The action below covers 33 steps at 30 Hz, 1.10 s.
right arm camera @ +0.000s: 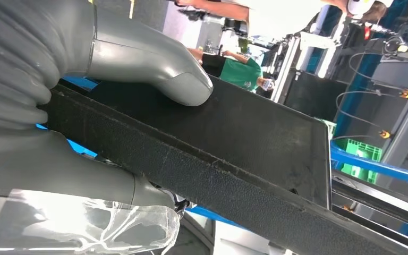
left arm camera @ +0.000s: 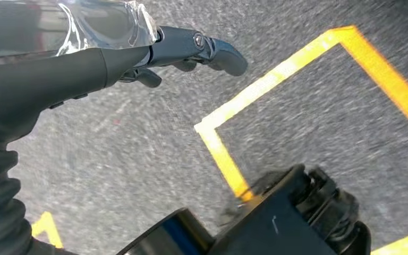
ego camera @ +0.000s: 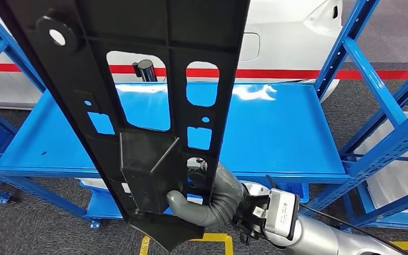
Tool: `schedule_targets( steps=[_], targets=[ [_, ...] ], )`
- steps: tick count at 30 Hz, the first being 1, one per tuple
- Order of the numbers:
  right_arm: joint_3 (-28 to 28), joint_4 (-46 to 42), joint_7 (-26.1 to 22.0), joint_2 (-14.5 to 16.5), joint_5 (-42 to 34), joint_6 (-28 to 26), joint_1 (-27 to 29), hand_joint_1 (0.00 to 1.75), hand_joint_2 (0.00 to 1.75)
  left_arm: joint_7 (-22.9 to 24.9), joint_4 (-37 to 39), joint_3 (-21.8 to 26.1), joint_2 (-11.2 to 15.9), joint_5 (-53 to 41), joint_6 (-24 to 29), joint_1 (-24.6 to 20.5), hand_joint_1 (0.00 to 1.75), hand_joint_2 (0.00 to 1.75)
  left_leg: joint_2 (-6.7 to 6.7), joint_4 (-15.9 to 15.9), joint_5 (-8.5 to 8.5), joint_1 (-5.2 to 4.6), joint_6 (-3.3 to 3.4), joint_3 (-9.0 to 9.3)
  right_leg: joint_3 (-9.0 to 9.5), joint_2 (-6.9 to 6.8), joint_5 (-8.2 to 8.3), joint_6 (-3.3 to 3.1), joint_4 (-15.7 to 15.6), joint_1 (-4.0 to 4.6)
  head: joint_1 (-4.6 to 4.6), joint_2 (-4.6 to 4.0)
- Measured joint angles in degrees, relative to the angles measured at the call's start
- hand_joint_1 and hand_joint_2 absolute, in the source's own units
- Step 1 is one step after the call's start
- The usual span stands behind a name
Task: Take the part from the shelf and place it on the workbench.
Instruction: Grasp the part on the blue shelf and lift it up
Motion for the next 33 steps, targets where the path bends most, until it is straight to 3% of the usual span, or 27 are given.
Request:
schedule_targets(
  steps=[1,2,4,6,10,12,14,15,16,17,20,22,24,26,28,30,31,32,33],
  targets=[
    [-0.06,-0.07,0.05,-0.08,-0.04,-0.24,0.28,1.75,1.75,-0.25,0.00,0.39,0.03,0.62,-0.62,-0.06,0.00,1.75,0.00,0.56,0.30,0.11,-0.11,-0.20,0.02,0.01,-0.02,0.02,0.00,-0.04,0.01,0.00],
    [-0.12,-0.13,0.06,-0.14,-0.11,-0.51,0.50,1.75,1.75,-0.29,0.00,0.78,0.06,1.16,-1.22,-0.04,0.00,1.75,0.00,-1.30,1.63,0.21,-0.16,0.72,0.08,0.07,-0.05,0.06,0.01,-0.10,0.00,-0.01],
    [-0.30,-0.23,0.09,-0.21,-0.37,-1.06,0.73,1.75,1.75,0.06,0.00,1.42,0.08,1.88,-2.05,0.12,0.00,1.75,0.00,-9.48,5.44,0.36,-0.09,4.57,0.23,0.25,-0.13,0.31,0.02,-0.18,0.00,-0.01],
    [-0.46,-0.25,0.33,-0.26,-0.92,-1.63,0.79,1.75,1.75,0.64,0.00,1.81,0.07,2.13,-2.31,0.31,0.00,1.75,-0.09,-15.48,7.38,0.17,0.32,7.24,0.10,0.38,-0.09,0.83,0.11,0.00,0.03,-0.01],
    [-0.68,-0.25,0.98,-0.50,-2.15,-2.71,0.97,1.75,1.75,1.37,0.00,2.64,-0.07,2.33,-2.23,0.71,0.00,1.75,-0.24,-16.67,7.98,-0.01,1.97,7.35,-0.44,0.25,-0.38,2.02,0.44,0.06,0.11,-0.01],
    [-0.93,-0.25,1.00,-0.68,-2.40,-2.95,1.04,1.75,1.75,1.56,0.00,2.90,-0.08,2.35,-2.22,0.89,0.00,1.75,-0.15,-17.01,8.40,0.08,2.91,7.32,-2.08,0.13,-3.59,2.29,4.66,-0.03,0.13,-0.01],
    [-1.18,-0.24,1.01,-0.86,-2.57,-3.11,1.20,1.75,1.75,1.70,0.00,3.06,-0.08,2.35,-2.24,1.10,0.00,1.75,-0.07,-16.99,8.60,-0.14,3.42,7.09,-5.31,0.11,-7.95,2.31,12.90,0.03,0.14,-0.01],
    [-1.26,-0.23,1.03,-0.96,-2.60,-3.16,1.32,1.75,1.75,1.73,0.00,3.09,-0.09,2.34,-2.26,1.17,0.00,1.75,-0.06,-16.97,8.69,-0.25,3.55,6.96,-6.58,0.11,-9.17,2.32,16.30,0.05,0.14,-0.01],
    [-1.32,-0.23,1.06,-1.06,-2.62,-3.20,1.43,1.75,1.75,1.77,0.00,3.12,-0.10,2.34,-2.29,1.20,0.00,1.75,-0.08,-16.94,8.77,-0.34,3.64,6.85,-6.93,0.11,-9.26,2.32,17.71,0.06,0.14,-0.01],
    [-1.37,-0.22,1.07,-1.13,-2.62,-3.21,1.50,1.75,1.75,1.80,0.00,3.15,-0.10,2.34,-2.32,1.21,0.00,1.75,-0.11,-16.90,8.84,-0.39,3.68,6.79,-6.06,0.11,-8.22,2.28,16.64,0.06,0.14,-0.01],
    [-1.50,-0.23,1.09,-1.19,-2.70,-3.32,1.42,1.75,1.75,1.88,0.00,3.42,-0.12,2.33,-2.35,1.21,0.00,1.75,-0.21,-16.63,8.96,-0.51,3.42,6.66,0.94,0.12,-3.40,2.00,4.66,0.13,0.13,-0.01],
    [-1.56,-0.23,1.08,-1.21,-2.94,-3.47,1.33,1.75,1.75,1.90,0.00,3.64,-0.13,2.31,-2.36,1.21,0.00,1.75,-0.23,-16.42,9.17,-0.71,2.88,6.41,3.08,0.15,-2.50,1.68,0.43,0.34,0.09,-0.01],
    [-1.62,-0.23,1.07,-1.24,-3.30,-3.62,1.33,1.75,1.75,1.91,0.00,3.80,-0.11,2.26,-2.36,1.21,0.00,1.75,-0.24,-16.31,9.45,-0.78,2.24,6.10,2.77,0.12,-2.20,1.17,0.06,0.36,0.07,0.00],
    [-1.64,-0.24,1.04,-1.25,-3.74,-3.71,1.27,1.75,1.75,1.91,0.00,3.98,-0.07,2.22,-2.36,1.21,0.00,1.75,-0.22,-14.78,8.02,-0.60,1.58,5.33,2.31,0.00,-1.70,0.38,-0.14,0.15,0.04,-0.01],
    [-1.65,-0.24,1.01,-1.27,-4.27,-3.74,1.22,1.75,1.75,1.85,0.00,4.12,-0.04,2.21,-2.37,1.06,0.00,1.75,-0.18,-8.66,3.60,-0.31,0.86,3.07,1.67,-0.04,-1.12,-0.17,-0.20,0.04,0.00,-0.01],
    [-1.65,-0.23,1.00,-1.32,-4.58,-3.75,1.28,1.75,1.75,1.77,0.00,4.26,-0.04,2.23,-2.39,0.75,0.00,1.75,-0.17,-0.81,-0.51,-0.15,0.36,0.68,0.91,0.08,-0.59,-0.26,-0.17,0.06,0.00,0.00],
    [-1.64,-0.22,1.00,-1.35,-4.64,-3.76,1.30,1.75,1.75,1.76,0.00,4.32,-0.04,2.23,-2.41,0.66,0.00,1.75,-0.17,0.99,-1.11,-0.11,0.26,0.55,0.55,0.28,-0.31,-0.22,-0.15,0.07,0.01,0.00],
    [-1.64,-0.22,1.00,-1.38,-4.70,-3.76,1.31,1.75,1.75,1.78,0.00,4.37,-0.04,2.21,-2.47,0.68,0.00,1.75,-0.19,0.47,-0.57,-0.09,0.28,1.54,0.24,0.59,-0.05,-0.15,-0.14,0.07,0.01,0.00],
    [-1.64,-0.23,1.00,-1.40,-4.79,-3.76,1.31,1.75,1.75,1.79,0.00,4.39,-0.04,2.20,-2.53,0.79,0.00,1.75,-0.27,-2.34,0.83,-0.06,0.38,3.57,-0.01,1.04,0.20,-0.03,-0.14,0.07,0.01,-0.01]
  ],
)
